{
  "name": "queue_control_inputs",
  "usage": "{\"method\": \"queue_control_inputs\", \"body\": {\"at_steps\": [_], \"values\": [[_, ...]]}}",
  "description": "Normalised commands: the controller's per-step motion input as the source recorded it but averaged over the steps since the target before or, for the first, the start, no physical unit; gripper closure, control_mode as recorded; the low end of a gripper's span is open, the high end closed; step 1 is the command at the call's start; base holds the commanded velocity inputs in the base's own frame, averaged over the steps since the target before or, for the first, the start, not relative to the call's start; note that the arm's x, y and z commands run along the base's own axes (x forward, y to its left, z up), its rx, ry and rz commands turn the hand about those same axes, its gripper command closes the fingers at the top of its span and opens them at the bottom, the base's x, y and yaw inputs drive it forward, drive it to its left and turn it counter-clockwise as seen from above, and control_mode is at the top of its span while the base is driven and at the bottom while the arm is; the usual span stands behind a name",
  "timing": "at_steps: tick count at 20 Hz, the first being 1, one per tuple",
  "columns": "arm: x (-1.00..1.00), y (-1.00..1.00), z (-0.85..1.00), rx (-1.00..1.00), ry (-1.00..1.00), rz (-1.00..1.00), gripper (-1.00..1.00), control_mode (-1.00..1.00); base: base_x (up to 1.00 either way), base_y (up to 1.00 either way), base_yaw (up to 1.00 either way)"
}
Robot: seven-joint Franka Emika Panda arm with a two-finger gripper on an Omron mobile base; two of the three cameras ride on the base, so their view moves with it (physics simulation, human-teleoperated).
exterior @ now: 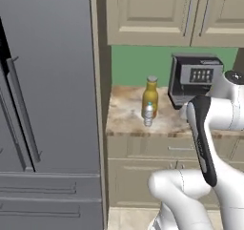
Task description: Place the drinks on the dining counter in a tight cluster.
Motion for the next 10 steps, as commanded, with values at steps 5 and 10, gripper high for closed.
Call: {"method": "queue_control_inputs", "body": {"at_steps": [5,10], "values": [[0.0,0.0,0.0,0.0,0.0,0.0,-1.0,1.0,0.63,0.44,-0.22],[0.0,0.0,0.0,0.0,0.0,0.0,-1.0,1.0,0.45,0.49,-0.24]]}}
